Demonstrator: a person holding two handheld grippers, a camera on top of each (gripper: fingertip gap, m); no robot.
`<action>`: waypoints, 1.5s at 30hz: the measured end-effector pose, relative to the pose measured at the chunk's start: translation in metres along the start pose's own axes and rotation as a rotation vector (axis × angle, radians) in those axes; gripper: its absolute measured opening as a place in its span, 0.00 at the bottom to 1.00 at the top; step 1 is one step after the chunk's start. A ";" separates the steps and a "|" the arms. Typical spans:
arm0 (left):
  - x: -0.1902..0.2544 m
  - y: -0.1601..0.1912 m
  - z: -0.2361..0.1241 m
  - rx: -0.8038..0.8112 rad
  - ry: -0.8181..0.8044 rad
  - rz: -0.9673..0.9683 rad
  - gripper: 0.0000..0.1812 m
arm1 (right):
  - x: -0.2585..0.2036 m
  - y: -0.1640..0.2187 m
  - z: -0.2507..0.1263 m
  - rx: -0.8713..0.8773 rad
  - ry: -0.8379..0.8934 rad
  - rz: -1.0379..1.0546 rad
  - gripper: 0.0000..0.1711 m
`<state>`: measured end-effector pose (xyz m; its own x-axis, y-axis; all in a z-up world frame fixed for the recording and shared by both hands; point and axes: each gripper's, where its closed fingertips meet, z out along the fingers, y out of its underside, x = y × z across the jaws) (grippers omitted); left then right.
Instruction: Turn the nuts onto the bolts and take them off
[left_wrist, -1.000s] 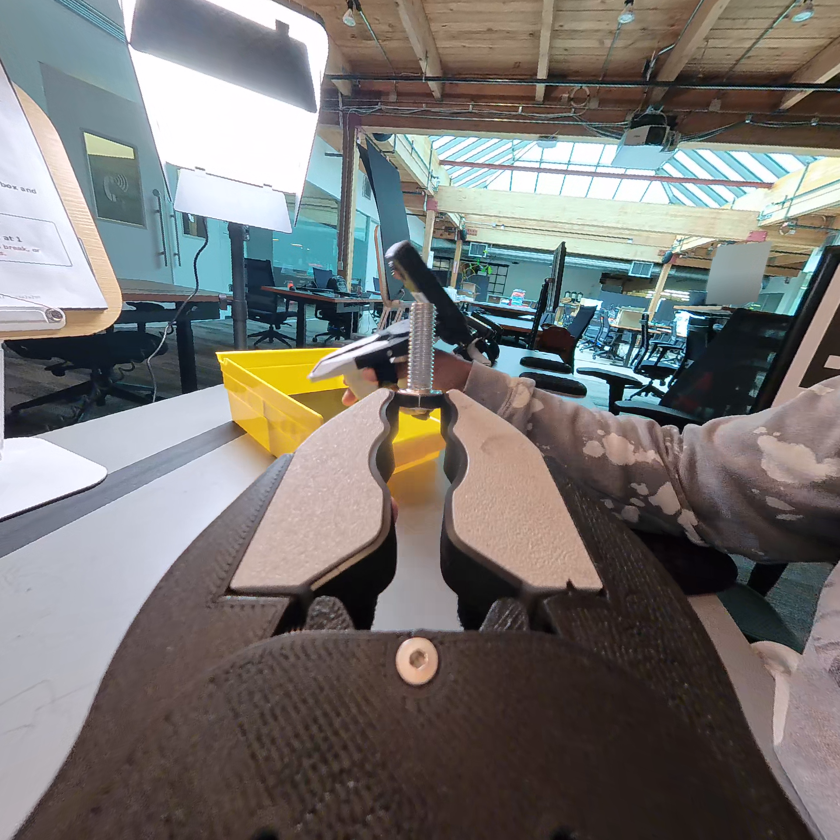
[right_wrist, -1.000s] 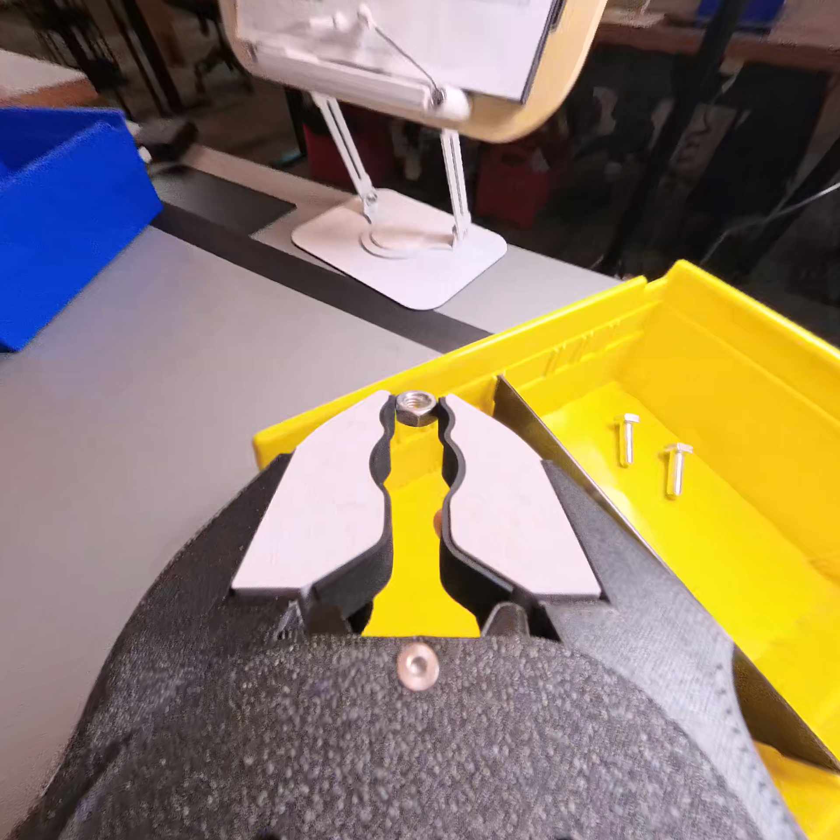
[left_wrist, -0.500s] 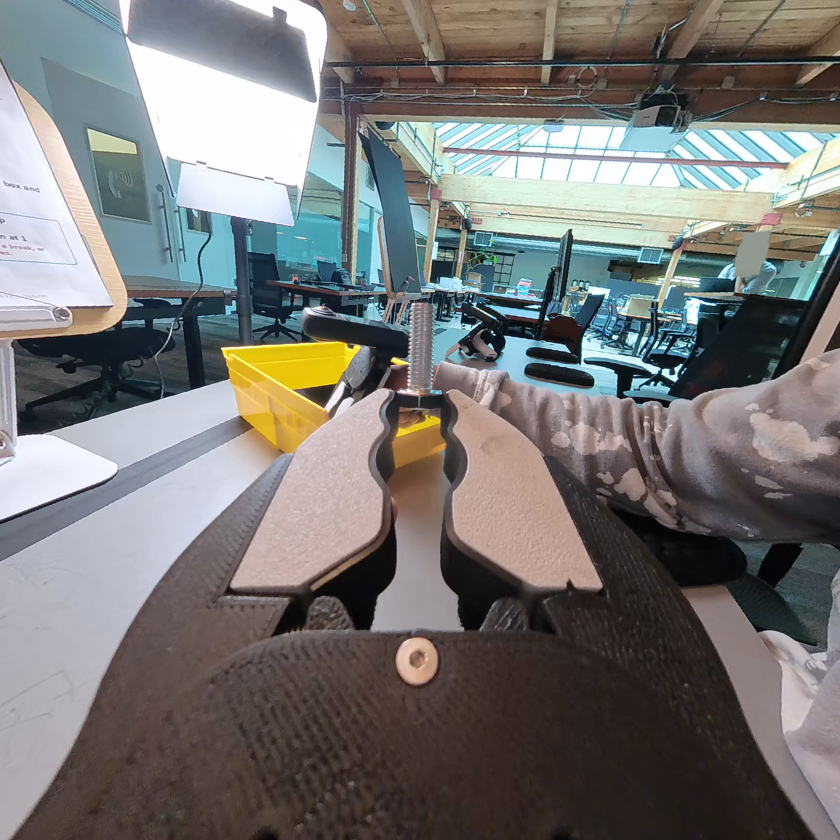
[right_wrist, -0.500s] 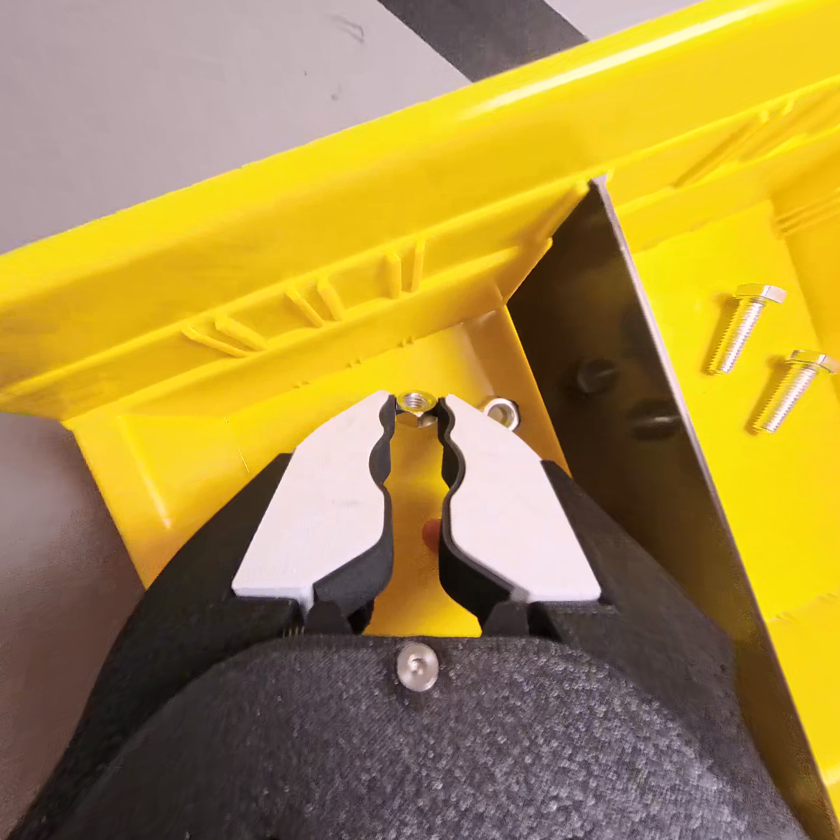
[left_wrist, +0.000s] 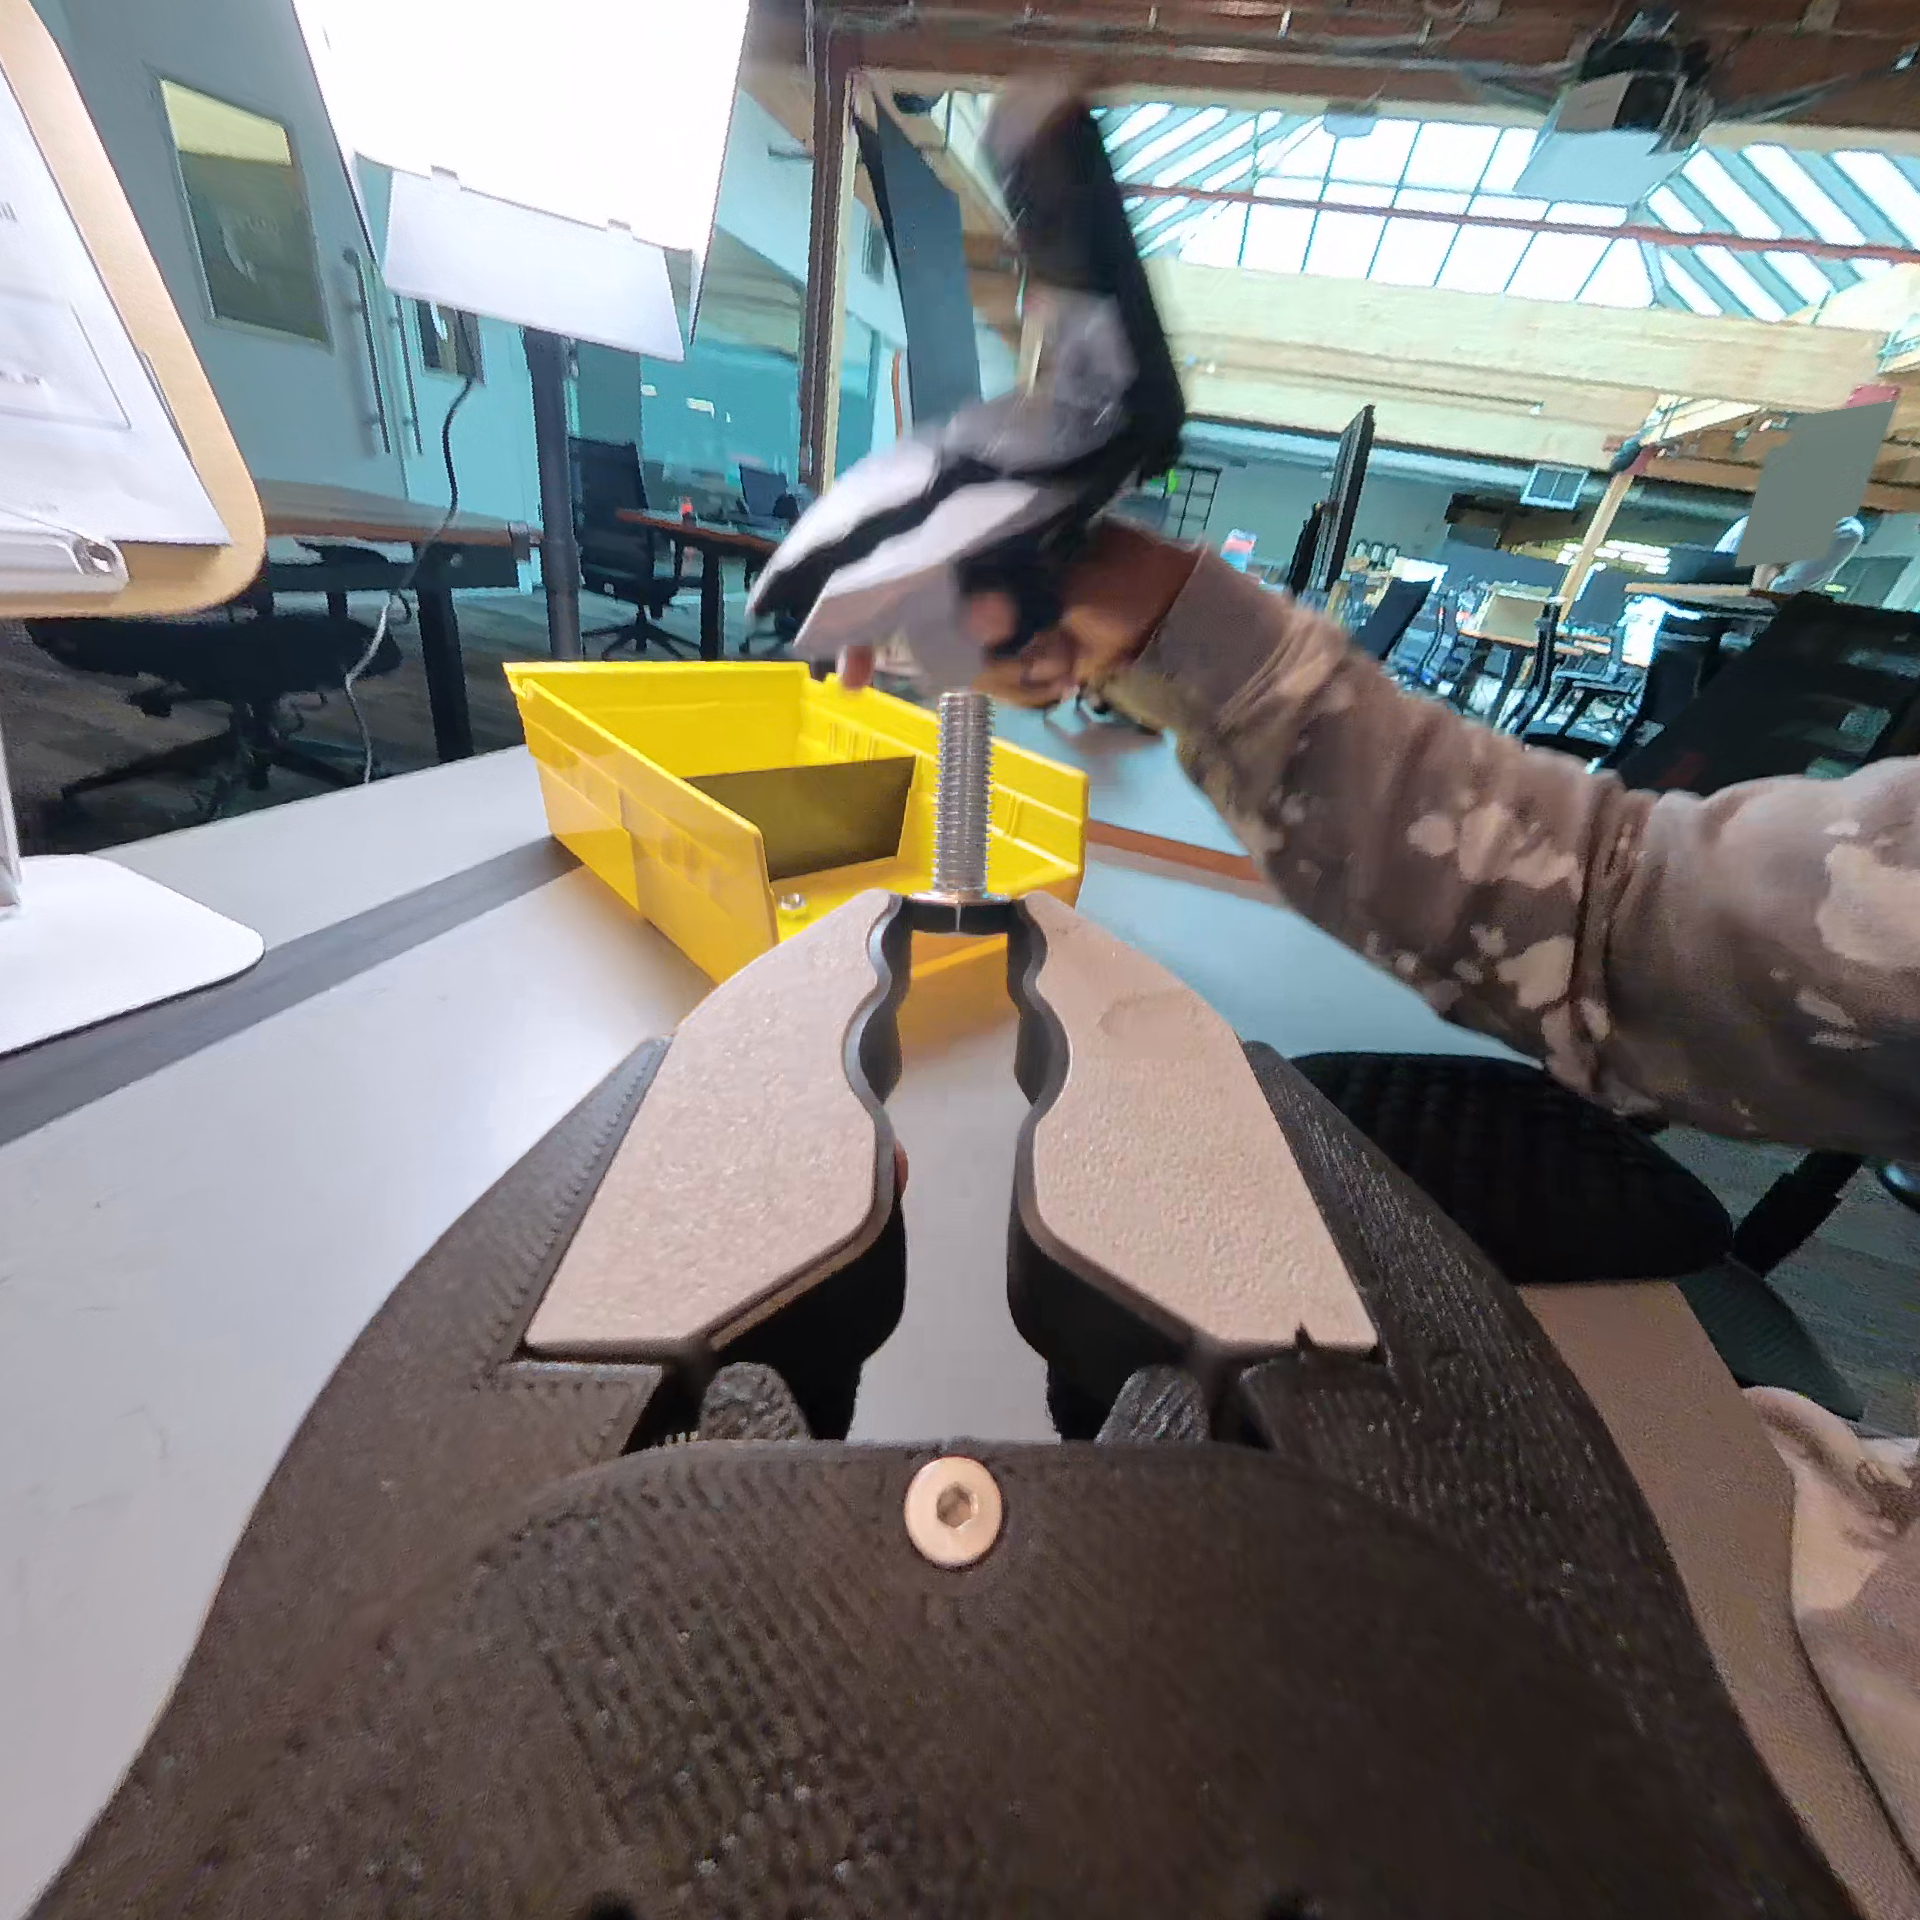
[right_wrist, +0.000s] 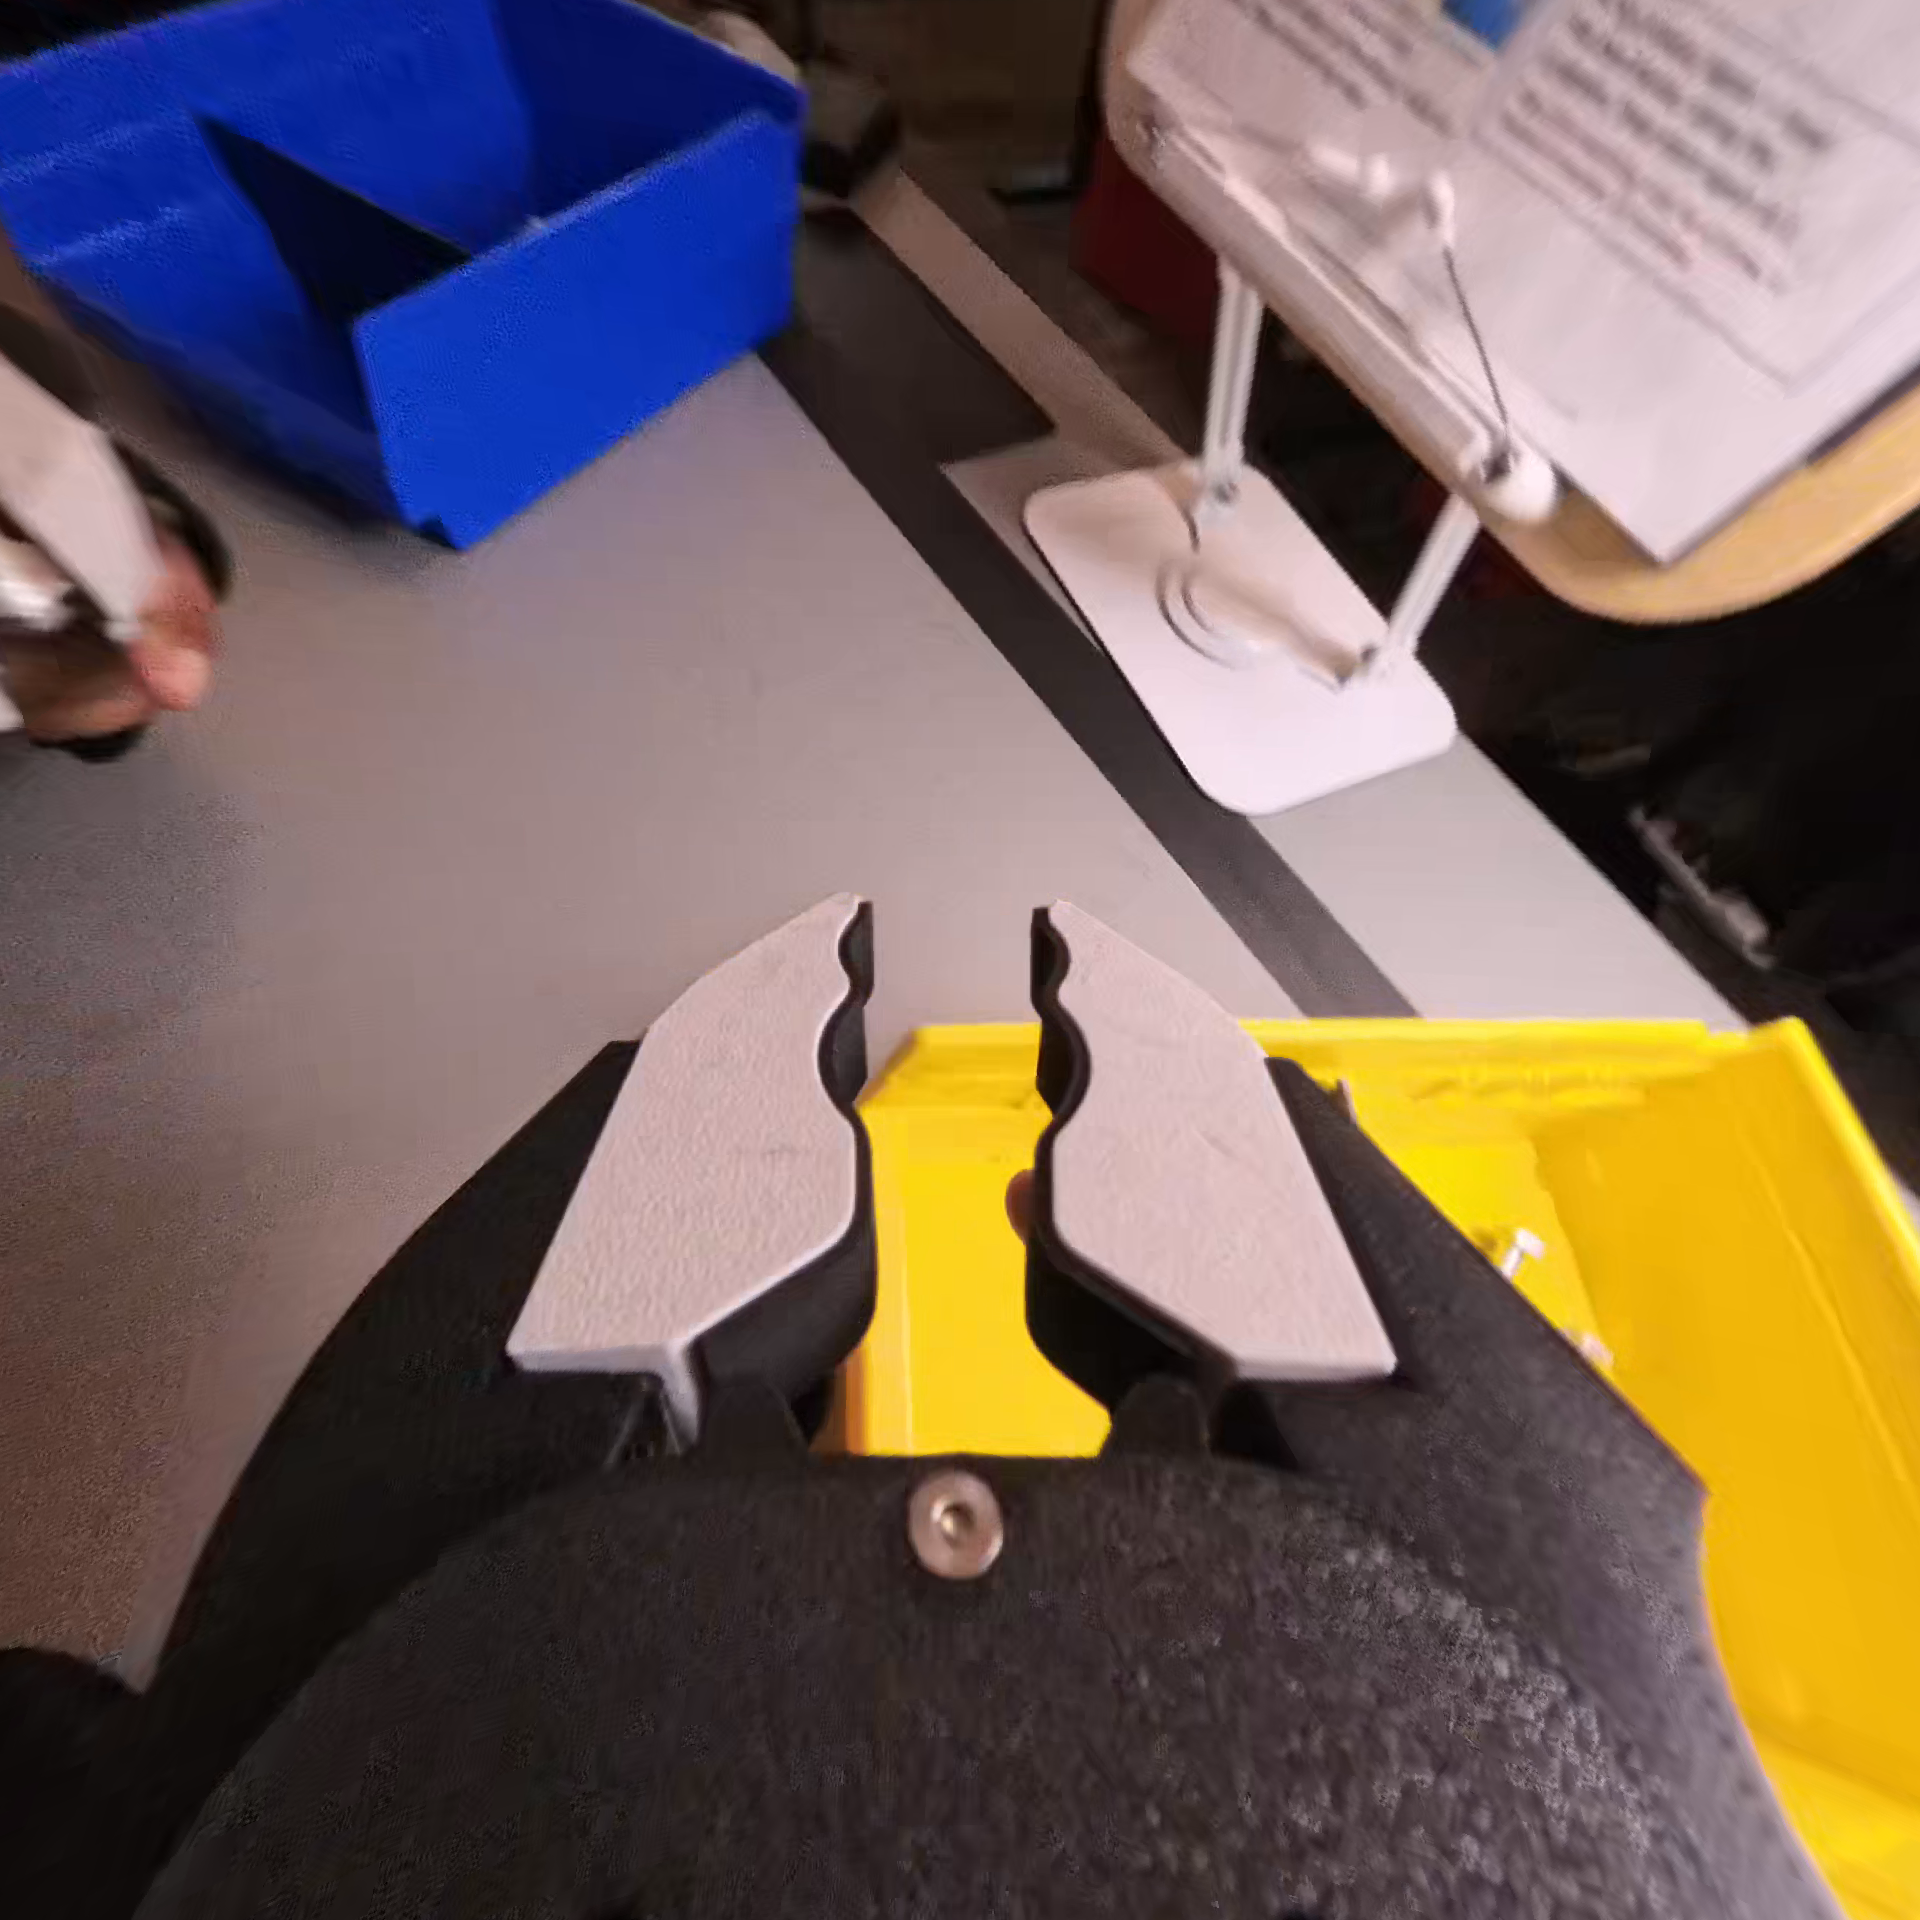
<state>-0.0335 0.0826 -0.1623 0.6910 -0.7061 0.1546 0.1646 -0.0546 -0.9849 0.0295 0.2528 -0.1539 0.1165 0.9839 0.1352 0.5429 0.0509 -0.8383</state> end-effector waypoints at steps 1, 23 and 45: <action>-0.001 0.005 0.002 -0.029 -0.004 -0.008 0.10 | -0.025 -0.021 -0.008 0.049 -0.065 -0.109 0.17; 0.008 0.077 0.017 -0.472 -0.029 -0.127 0.10 | -0.175 0.027 0.045 -0.587 -0.245 -1.447 0.07; -0.034 0.009 -0.003 -0.048 -0.356 0.178 0.23 | 0.183 0.085 -0.034 -0.490 0.420 0.183 0.06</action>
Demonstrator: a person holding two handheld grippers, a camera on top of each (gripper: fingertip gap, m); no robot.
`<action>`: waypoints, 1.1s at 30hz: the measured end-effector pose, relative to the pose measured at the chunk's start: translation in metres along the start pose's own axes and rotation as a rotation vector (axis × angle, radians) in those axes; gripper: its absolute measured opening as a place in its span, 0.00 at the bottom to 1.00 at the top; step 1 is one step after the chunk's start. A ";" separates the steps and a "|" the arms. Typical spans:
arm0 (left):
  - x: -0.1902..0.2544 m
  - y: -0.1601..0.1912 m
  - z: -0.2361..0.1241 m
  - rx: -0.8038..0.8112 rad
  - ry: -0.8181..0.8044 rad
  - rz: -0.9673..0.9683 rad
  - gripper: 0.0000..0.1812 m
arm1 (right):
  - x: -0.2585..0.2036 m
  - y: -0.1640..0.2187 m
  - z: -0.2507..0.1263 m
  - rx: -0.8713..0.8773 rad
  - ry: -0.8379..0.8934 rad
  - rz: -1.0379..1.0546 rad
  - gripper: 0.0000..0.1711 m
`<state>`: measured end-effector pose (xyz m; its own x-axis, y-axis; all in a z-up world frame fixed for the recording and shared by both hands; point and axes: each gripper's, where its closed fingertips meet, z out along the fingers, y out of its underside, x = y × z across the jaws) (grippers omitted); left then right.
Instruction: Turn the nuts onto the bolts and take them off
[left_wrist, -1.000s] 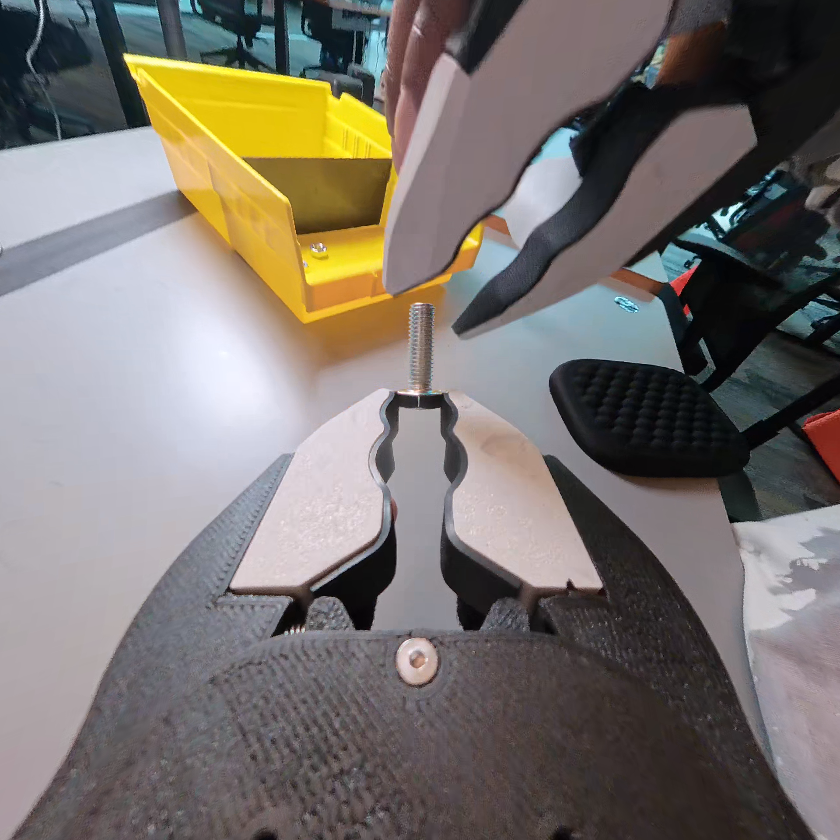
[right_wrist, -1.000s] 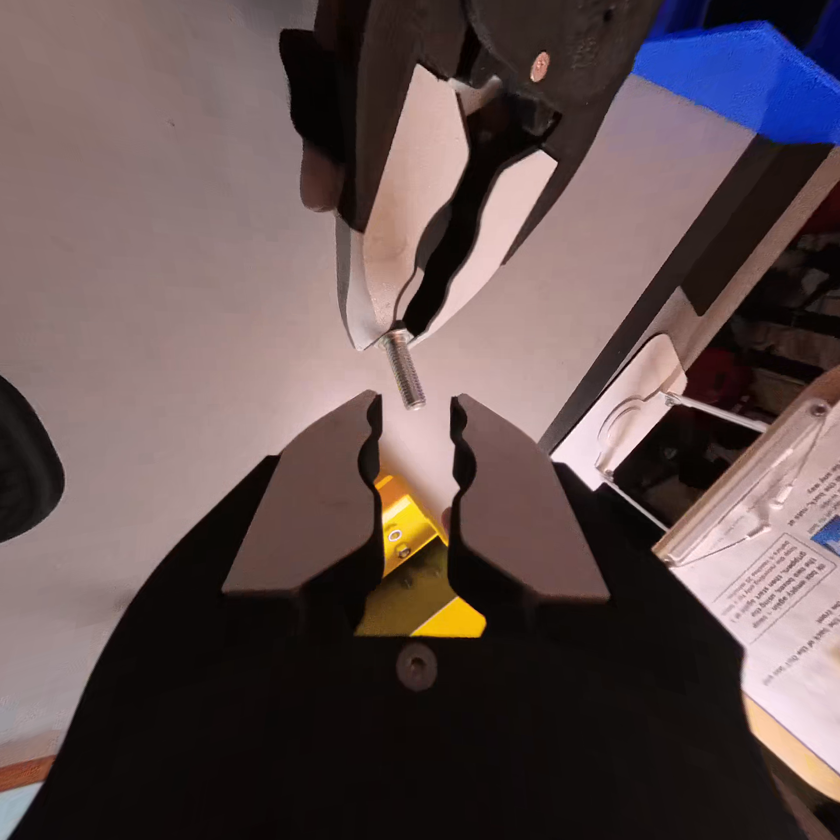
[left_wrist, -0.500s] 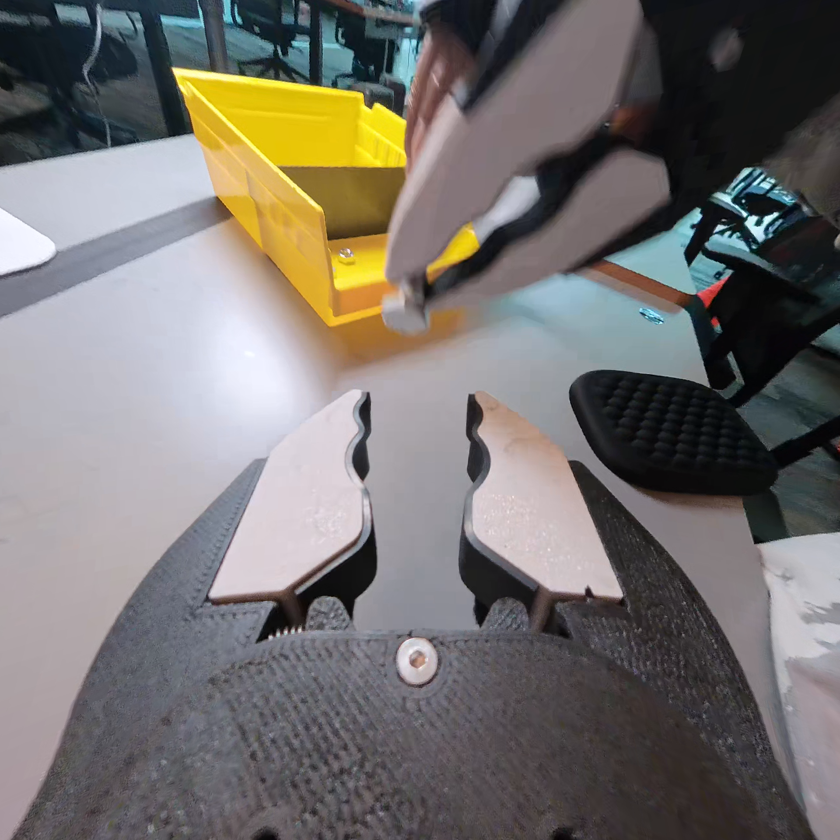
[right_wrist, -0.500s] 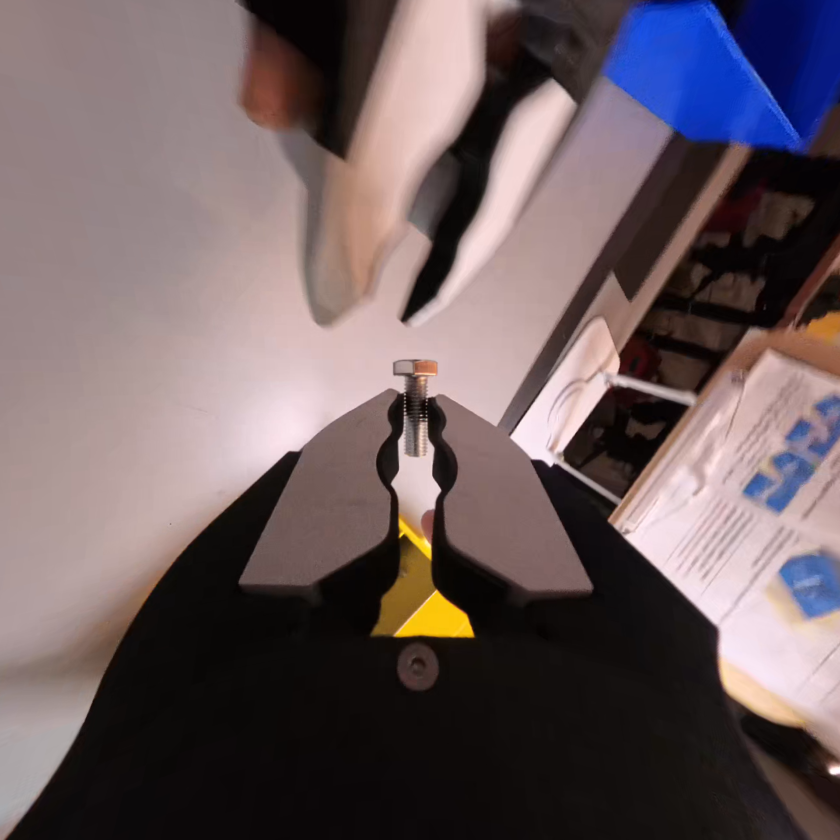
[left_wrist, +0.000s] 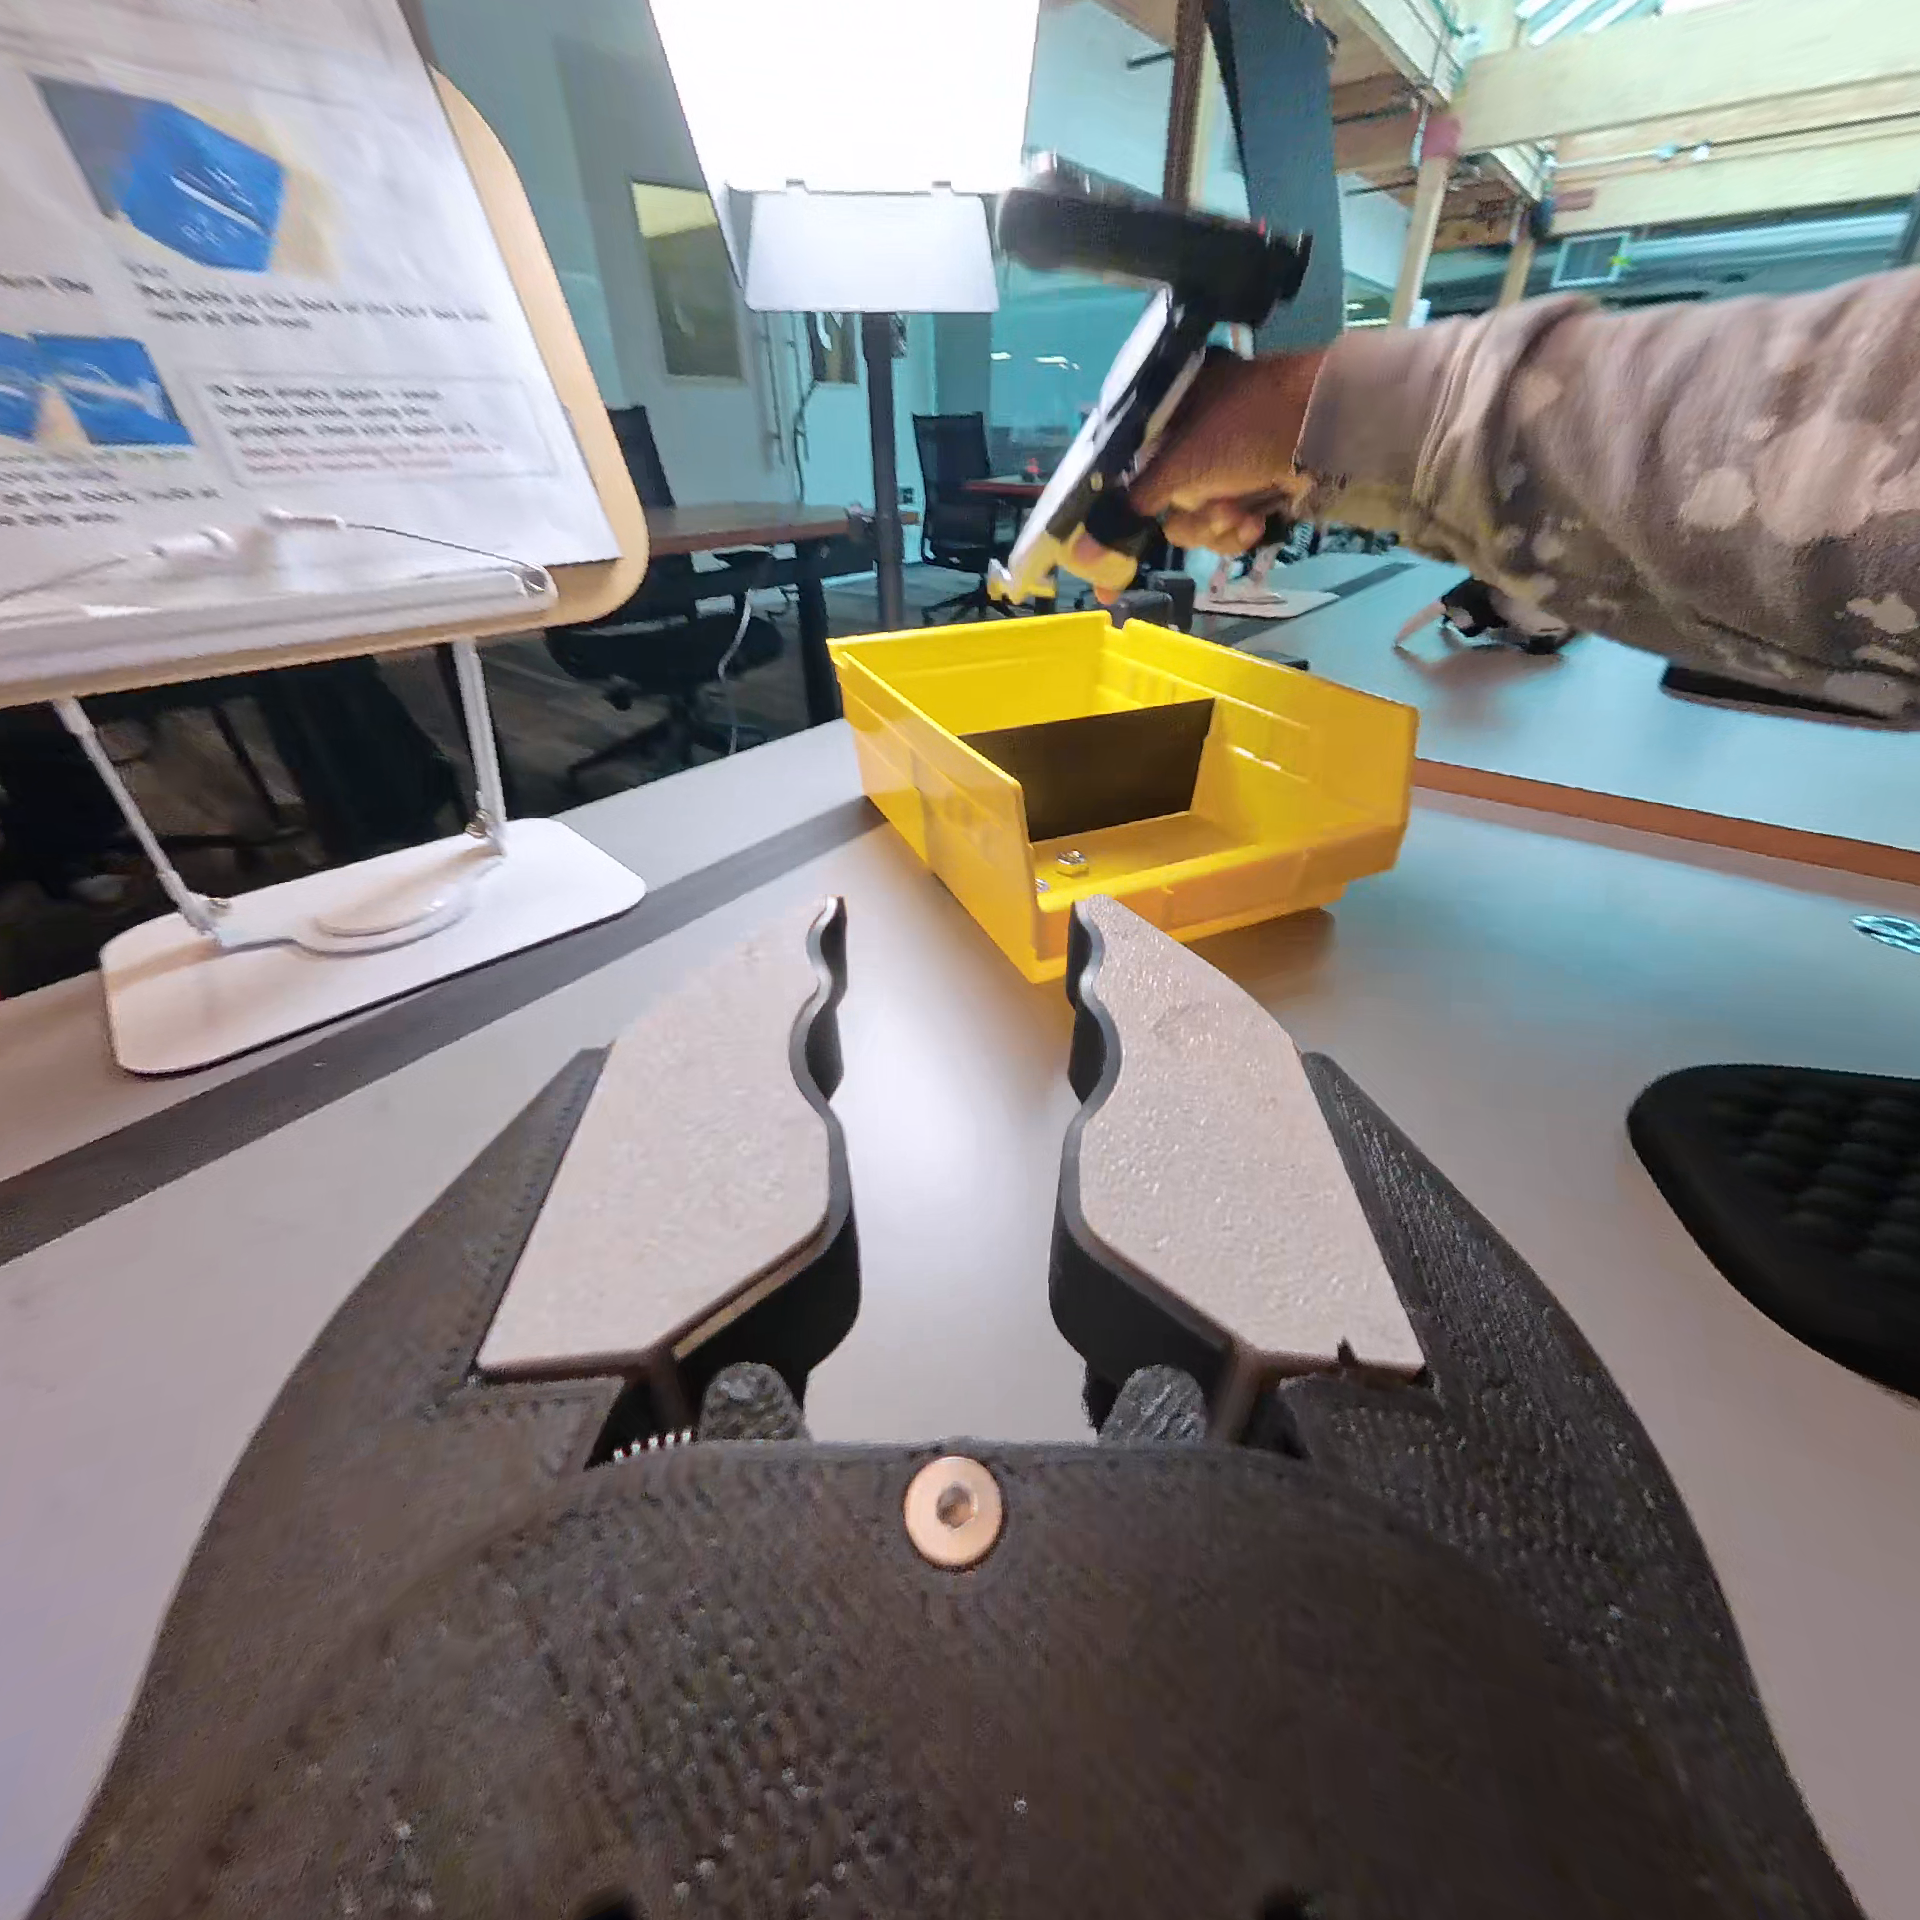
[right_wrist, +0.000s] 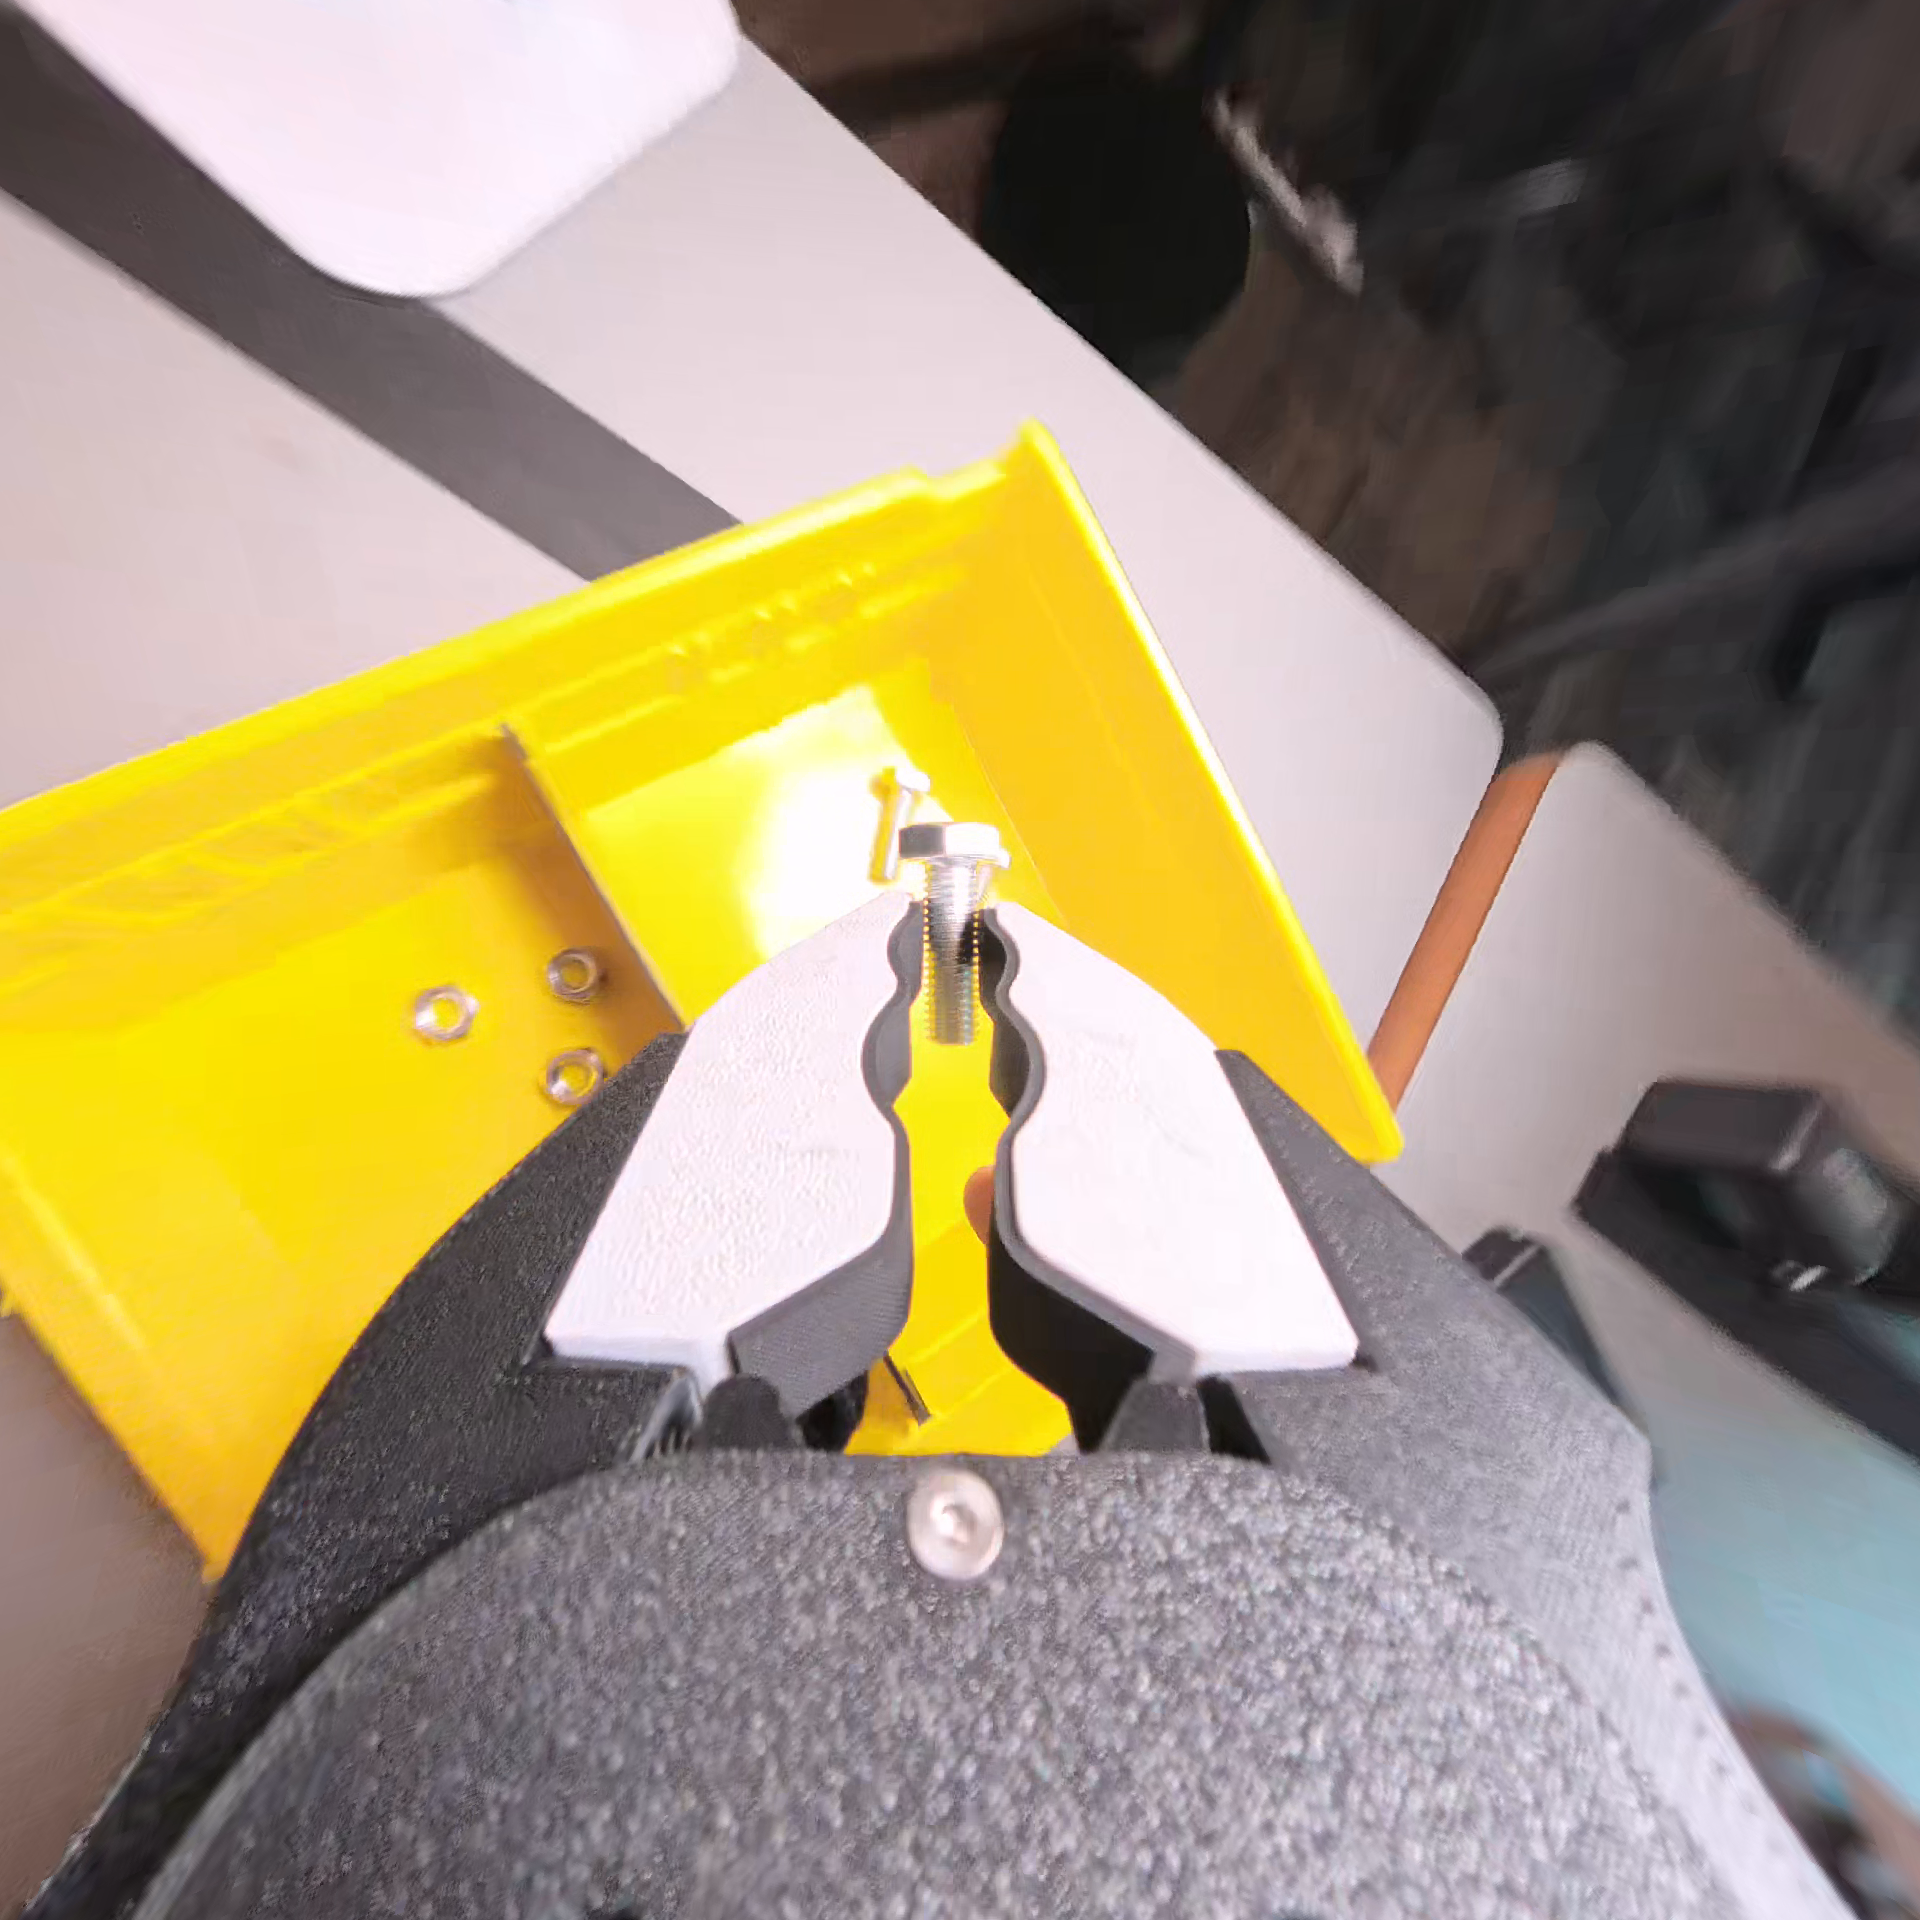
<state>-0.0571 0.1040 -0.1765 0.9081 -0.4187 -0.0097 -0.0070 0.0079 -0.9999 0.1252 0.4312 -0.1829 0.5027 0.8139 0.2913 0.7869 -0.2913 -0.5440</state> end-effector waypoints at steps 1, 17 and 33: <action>-0.002 -0.001 -0.001 0.012 -0.013 0.002 0.22 | 0.008 0.009 0.011 -0.032 0.005 0.077 0.06; -0.017 0.007 0.000 -0.013 -0.027 -0.031 0.17 | 0.016 0.088 0.107 -0.465 0.022 0.406 0.06; -0.032 0.003 -0.004 -0.037 -0.031 -0.022 0.17 | -0.054 -0.048 -0.046 0.398 -0.036 0.229 0.13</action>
<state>-0.0873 0.1140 -0.1788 0.9205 -0.3905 0.0123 -0.0016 -0.0352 -0.9994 0.0770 0.3781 -0.1360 0.6293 0.7700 0.1051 0.4549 -0.2554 -0.8531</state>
